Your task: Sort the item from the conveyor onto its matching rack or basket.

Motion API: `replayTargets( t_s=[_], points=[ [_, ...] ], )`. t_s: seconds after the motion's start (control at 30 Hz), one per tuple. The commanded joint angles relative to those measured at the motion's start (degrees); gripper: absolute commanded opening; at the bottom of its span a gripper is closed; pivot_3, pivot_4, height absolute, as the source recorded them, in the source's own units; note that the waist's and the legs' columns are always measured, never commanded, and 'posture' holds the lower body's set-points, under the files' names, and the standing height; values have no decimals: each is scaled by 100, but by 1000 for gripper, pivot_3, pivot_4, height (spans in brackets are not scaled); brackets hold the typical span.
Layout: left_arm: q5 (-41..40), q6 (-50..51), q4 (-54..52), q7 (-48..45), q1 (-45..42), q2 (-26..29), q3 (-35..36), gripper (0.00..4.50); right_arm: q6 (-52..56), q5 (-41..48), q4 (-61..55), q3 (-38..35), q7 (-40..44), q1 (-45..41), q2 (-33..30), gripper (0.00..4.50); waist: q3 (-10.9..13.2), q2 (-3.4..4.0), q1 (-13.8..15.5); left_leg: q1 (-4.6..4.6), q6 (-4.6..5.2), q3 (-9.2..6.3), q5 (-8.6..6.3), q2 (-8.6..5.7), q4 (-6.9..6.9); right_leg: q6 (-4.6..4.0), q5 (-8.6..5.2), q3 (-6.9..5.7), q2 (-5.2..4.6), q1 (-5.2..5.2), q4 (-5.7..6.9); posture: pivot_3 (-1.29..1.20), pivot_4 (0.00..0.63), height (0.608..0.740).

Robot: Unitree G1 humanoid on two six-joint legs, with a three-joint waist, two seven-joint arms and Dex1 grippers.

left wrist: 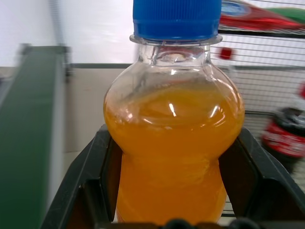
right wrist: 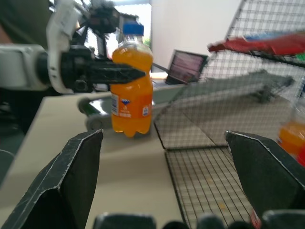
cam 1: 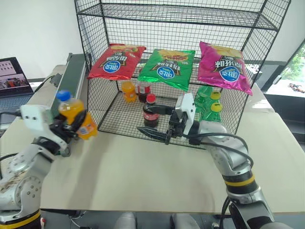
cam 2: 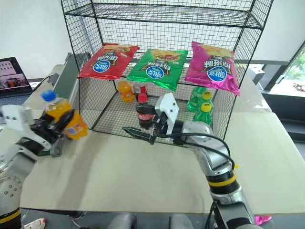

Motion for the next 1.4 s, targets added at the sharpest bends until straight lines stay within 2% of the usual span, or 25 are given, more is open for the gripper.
replayTargets(
  t_s=[0.03,0.2,0.43,0.6,0.7,0.73,0.83,0.87,1.07,1.27,1.4],
  points=[
    [662,-514,419,204,-560,-262,-551,2388,-133,-313,-278,72,-456,44,134,4500,0,0,-1,1,0,0,0,0,1,0,0,0,1,0,0,0,150,738],
    [1567,-1685,2123,31,-1592,-816,-1232,2388,-94,-615,-324,84,-977,148,340,4500,1,-3,12,-3,-1,-1,1,-3,1,-1,1,0,2,0,-5,0,150,738],
    [2345,-3605,5026,-86,-2961,-1350,-1360,2388,-175,-1055,-198,240,-1393,257,443,4500,1,-6,35,-12,0,-1,1,-10,2,2,2,-1,-2,-1,-16,0,150,738],
    [2664,-4457,6402,-140,-3487,-1567,-1423,2388,-221,-1211,-145,250,-1589,286,641,4500,1,-7,25,-14,1,-1,1,-10,1,3,3,-2,-2,-2,-13,0,150,738],
    [2758,-4738,6832,-176,-3577,-1640,-1411,2388,-239,-1259,-164,244,-1636,308,692,4500,1,-7,14,-13,1,-2,1,-10,1,4,2,-2,-2,-1,-12,0,150,738],
    [2773,-4807,6909,-193,-3595,-1651,-1405,2888,-241,-1271,-177,234,-1646,316,701,4500,1,-6,8,-12,1,-2,1,-10,1,4,2,-2,-1,-1,-11,0,150,738],
    [2767,-4897,6996,-279,-3607,-1674,-1392,4268,-193,-1279,-264,173,-1673,346,705,4500,1,-6,6,-10,1,-2,2,-10,2,4,2,-2,-1,0,-7,0,150,738],
    [2761,-4905,6997,-293,-3600,-1681,-1382,4414,-183,-1278,-282,163,-1679,357,698,4500,1,-6,6,-10,1,-2,2,-10,2,5,2,-2,-1,0,-6,0,150,738],
    [2693,-4515,6263,-282,-3139,-1683,-1378,4414,-191,-1238,-310,93,-1665,413,650,4500,0,-6,11,-10,1,-2,2,-11,5,7,3,-2,-2,3,-5,0,150,738],
    [2571,-3295,4224,-281,-1873,-1545,-1474,4414,-230,-1202,-338,44,-1631,542,616,4500,-1,-4,-25,-2,1,-2,1,-7,0,6,4,-2,-1,2,7,0,150,738],
    [2519,-2241,2535,-412,-765,-1222,-1611,4414,-336,-1340,-605,-140,-1817,1229,429,4500,-1,-3,0,-2,1,-3,1,-7,2,6,3,-1,-2,3,7,0,150,738]
  ],
)
